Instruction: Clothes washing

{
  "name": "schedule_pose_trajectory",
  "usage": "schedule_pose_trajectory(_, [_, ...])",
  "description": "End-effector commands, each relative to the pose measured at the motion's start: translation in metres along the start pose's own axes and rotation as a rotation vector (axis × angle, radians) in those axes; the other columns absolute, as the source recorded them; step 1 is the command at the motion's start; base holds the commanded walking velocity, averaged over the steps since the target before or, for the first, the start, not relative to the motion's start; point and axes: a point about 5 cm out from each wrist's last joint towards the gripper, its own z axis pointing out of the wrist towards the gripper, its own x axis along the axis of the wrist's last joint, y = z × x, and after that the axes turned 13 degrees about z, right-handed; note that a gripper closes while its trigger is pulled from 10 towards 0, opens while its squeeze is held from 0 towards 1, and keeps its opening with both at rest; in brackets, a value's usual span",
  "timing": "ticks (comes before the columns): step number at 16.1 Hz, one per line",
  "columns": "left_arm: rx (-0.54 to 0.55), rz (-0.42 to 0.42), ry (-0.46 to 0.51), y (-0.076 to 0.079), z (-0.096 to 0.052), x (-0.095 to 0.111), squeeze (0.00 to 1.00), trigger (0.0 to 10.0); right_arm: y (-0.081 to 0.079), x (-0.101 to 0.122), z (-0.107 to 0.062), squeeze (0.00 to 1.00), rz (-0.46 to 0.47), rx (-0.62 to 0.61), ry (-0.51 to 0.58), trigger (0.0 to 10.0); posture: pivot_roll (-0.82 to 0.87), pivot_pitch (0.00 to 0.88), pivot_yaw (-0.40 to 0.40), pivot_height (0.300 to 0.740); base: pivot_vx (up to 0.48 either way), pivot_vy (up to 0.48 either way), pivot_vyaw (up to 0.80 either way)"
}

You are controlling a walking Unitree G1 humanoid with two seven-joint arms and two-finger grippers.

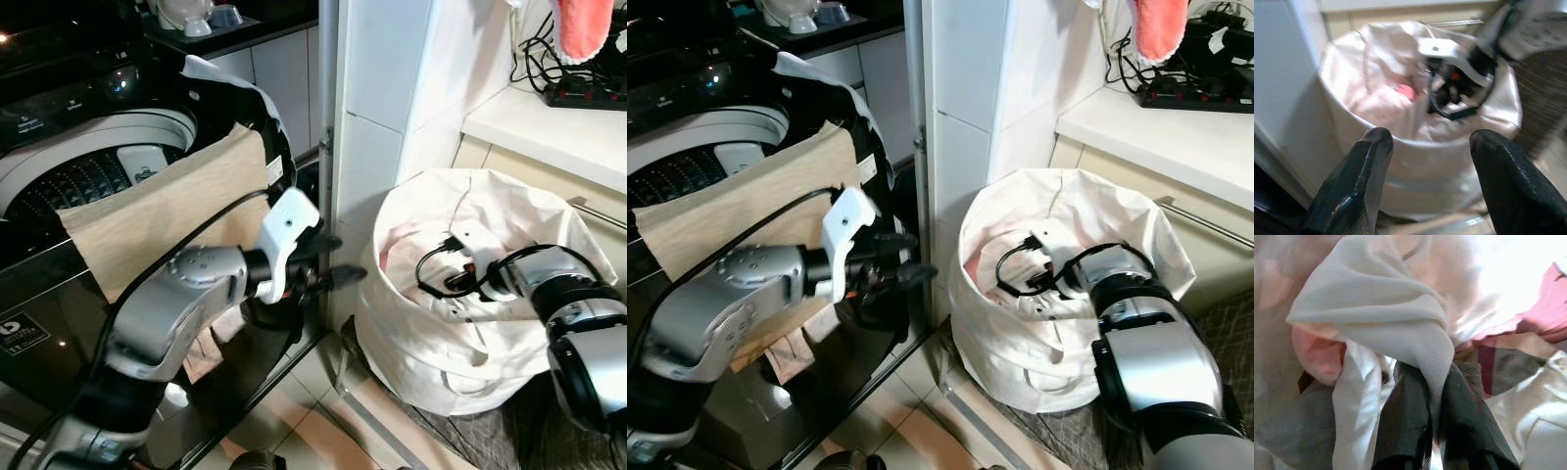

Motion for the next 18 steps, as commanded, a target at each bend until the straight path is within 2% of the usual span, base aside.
schedule_pose_trajectory(1, [0.086, 0.024, 0.008, -0.012, 0.000, 0.003, 0.00, 10.0, 0.006, 0.025, -0.016, 0.00, 0.057, -0.002, 0.111, 0.0, 0.04, 0.000, 0.035, 0.740, 0.000, 0.000, 0.00])
schedule_pose_trajectory(3, [0.171, 0.038, 0.022, -0.022, 0.001, 0.006, 0.00, 10.0, 0.009, 0.048, -0.032, 0.00, 0.142, 0.030, 0.233, 0.0, 0.03, 0.000, 0.031, 0.740, 0.000, 0.000, 0.00])
schedule_pose_trajectory(4, [0.255, 0.041, 0.049, -0.031, 0.001, 0.009, 0.00, 10.0, 0.013, 0.076, -0.057, 0.00, 0.220, 0.078, 0.371, 0.0, 0.02, 0.000, 0.030, 0.740, 0.000, 0.000, 0.00])
schedule_pose_trajectory(5, [0.304, 0.044, 0.080, -0.036, 0.001, 0.013, 0.00, 10.0, 0.017, 0.098, -0.083, 0.00, 0.253, 0.120, 0.478, 0.0, 0.01, 0.000, 0.031, 0.740, 0.000, 0.000, 0.00])
schedule_pose_trajectory(6, [0.318, 0.039, 0.096, -0.038, 0.001, 0.014, 0.00, 10.0, 0.018, 0.105, -0.092, 0.00, 0.253, 0.132, 0.511, 0.0, 0.00, 0.000, 0.034, 0.740, 0.000, 0.000, 0.00])
schedule_pose_trajectory(7, [0.351, 0.051, 0.141, -0.040, 0.002, 0.020, 0.00, 10.0, 0.017, 0.122, -0.115, 0.00, 0.242, 0.172, 0.587, 0.0, -0.01, 0.000, 0.037, 0.740, 0.000, 0.000, 0.00])
schedule_pose_trajectory(8, [0.364, 0.062, 0.174, -0.041, 0.004, 0.025, 0.00, 10.0, 0.013, 0.132, -0.129, 0.00, 0.242, 0.213, 0.631, 0.0, -0.01, 0.000, 0.039, 0.740, 0.000, 0.000, 0.00])
schedule_pose_trajectory(9, [0.374, 0.074, 0.230, -0.041, 0.007, 0.034, 0.00, 10.0, 0.005, 0.149, -0.156, 0.00, 0.240, 0.299, 0.712, 0.0, -0.02, 0.000, 0.040, 0.740, 0.000, 0.000, 0.00])
schedule_pose_trajectory(10, [0.325, 0.040, 0.313, -0.036, 0.012, 0.045, 1.00, 10.0, -0.009, 0.163, -0.185, 0.00, 0.247, 0.425, 0.779, 0.0, -0.03, 0.000, 0.042, 0.740, 0.000, 0.000, 0.00])
schedule_pose_trajectory(11, [0.288, 0.061, 0.380, -0.031, 0.015, 0.058, 1.00, 10.0, -0.020, 0.172, -0.206, 0.00, 0.226, 0.513, 0.815, 0.0, -0.03, 0.000, 0.046, 0.740, 0.000, 0.000, 0.00])
schedule_pose_trajectory(13, [0.285, 0.093, 0.403, -0.030, 0.020, 0.066, 1.00, 10.0, -0.036, 0.177, -0.227, 0.00, 0.192, 0.616, 0.842, 0.0, -0.04, 0.000, 0.048, 0.740, 0.000, 0.000, 0.00])
schedule_pose_trajectory(14, [0.296, 0.099, 0.412, -0.031, 0.021, 0.068, 1.00, 10.0, -0.041, 0.178, -0.233, 0.00, 0.180, 0.646, 0.845, 0.0, -0.05, 0.000, 0.049, 0.740, 0.000, 0.000, 0.00])
schedule_pose_trajectory(16, [0.351, 0.130, 0.451, -0.040, 0.022, 0.075, 1.00, 10.0, -0.061, 0.176, -0.248, 0.00, 0.161, 0.756, 0.837, 0.0, -0.05, 0.000, 0.045, 0.740, 0.000, 0.000, 0.00])
schedule_pose_trajectory(18, [0.378, 0.132, 0.454, -0.044, 0.021, 0.075, 1.00, 10.0, -0.073, 0.170, -0.253, 0.00, 0.148, 0.821, 0.818, 0.0, -0.05, 0.000, 0.040, 0.740, 0.000, 0.000, 0.00])
